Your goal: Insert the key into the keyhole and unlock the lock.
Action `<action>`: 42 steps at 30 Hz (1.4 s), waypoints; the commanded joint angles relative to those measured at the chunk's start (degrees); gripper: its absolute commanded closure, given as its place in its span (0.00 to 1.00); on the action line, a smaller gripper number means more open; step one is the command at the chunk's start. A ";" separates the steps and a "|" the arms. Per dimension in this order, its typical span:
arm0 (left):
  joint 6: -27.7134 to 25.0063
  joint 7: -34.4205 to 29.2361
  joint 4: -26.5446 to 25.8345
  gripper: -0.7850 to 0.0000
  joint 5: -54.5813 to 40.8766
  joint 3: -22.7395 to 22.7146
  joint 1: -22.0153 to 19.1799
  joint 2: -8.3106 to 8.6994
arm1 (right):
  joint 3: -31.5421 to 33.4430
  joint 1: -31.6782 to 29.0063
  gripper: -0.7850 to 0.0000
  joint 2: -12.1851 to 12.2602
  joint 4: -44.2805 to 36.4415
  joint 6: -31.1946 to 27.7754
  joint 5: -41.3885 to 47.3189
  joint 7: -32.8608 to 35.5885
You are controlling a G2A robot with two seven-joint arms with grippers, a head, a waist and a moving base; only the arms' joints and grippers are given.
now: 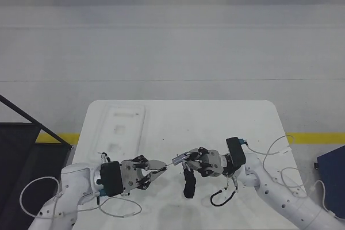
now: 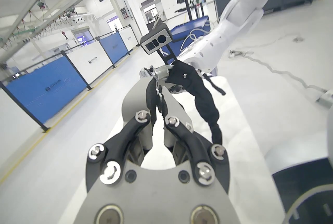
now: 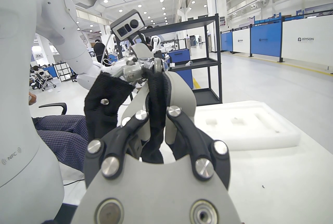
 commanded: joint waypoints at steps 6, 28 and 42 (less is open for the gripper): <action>16.29 13.91 2.57 1.00 27.47 -0.17 -0.39 1.63 | 0.00 0.00 1.00 0.00 0.00 0.00 0.00 0.00; 18.65 15.43 2.58 0.00 30.71 -0.19 -0.39 1.89 | 0.00 0.00 1.00 0.00 0.00 0.00 0.00 0.00; 14.66 12.11 4.18 0.00 18.14 0.31 -0.01 1.76 | 0.00 0.00 1.00 0.00 0.00 0.00 0.00 0.00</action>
